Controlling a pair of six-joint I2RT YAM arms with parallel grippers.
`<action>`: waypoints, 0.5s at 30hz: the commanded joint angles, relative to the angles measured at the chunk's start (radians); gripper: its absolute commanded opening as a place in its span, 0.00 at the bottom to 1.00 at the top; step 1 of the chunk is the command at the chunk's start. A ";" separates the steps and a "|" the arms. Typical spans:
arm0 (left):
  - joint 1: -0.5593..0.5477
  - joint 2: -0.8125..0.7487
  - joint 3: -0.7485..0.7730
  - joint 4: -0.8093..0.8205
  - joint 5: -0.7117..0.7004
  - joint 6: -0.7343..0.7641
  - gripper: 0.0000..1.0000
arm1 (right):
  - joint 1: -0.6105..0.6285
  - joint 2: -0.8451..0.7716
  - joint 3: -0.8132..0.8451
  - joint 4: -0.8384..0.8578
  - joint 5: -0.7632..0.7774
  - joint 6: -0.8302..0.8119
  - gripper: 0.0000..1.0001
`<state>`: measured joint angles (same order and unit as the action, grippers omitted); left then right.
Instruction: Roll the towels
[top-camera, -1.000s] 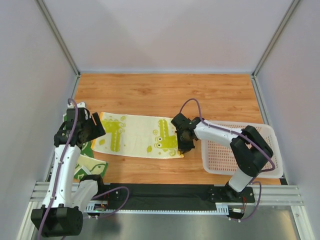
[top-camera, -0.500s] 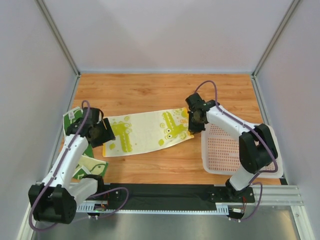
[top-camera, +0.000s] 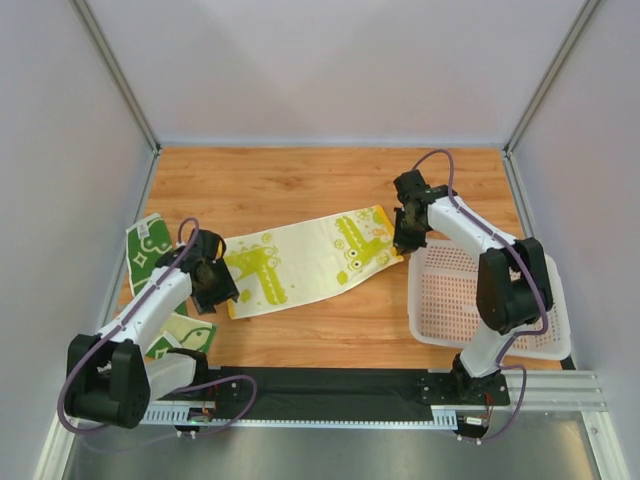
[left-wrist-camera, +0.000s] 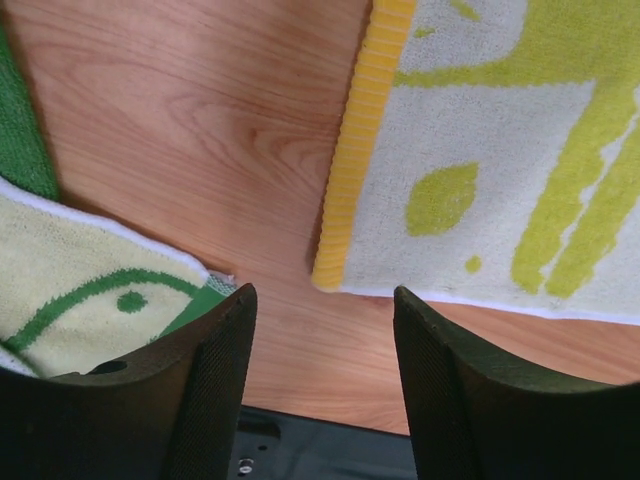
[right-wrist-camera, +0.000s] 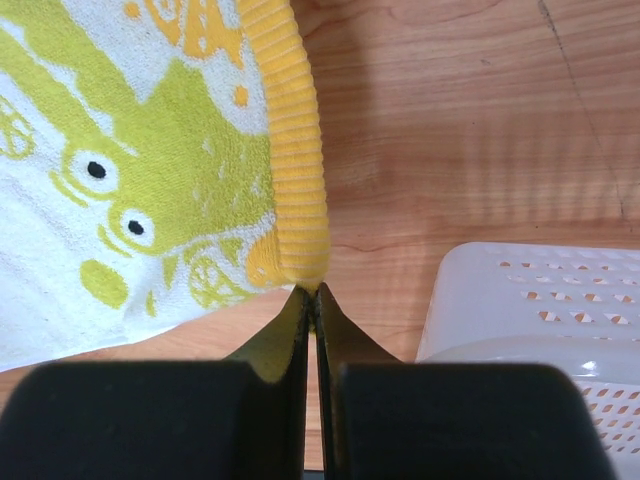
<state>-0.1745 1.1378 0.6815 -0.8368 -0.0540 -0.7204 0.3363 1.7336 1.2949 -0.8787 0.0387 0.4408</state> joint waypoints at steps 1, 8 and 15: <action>-0.026 0.020 -0.022 0.038 -0.018 -0.048 0.63 | 0.004 0.004 0.009 0.001 -0.023 -0.027 0.01; -0.117 0.062 -0.065 0.081 -0.036 -0.120 0.61 | 0.004 0.018 0.014 0.007 -0.068 -0.033 0.00; -0.141 0.097 -0.073 0.099 -0.072 -0.136 0.54 | 0.004 0.014 0.015 0.003 -0.066 -0.034 0.00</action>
<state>-0.3069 1.2320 0.6136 -0.7620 -0.0895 -0.8249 0.3389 1.7496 1.2949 -0.8780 -0.0097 0.4210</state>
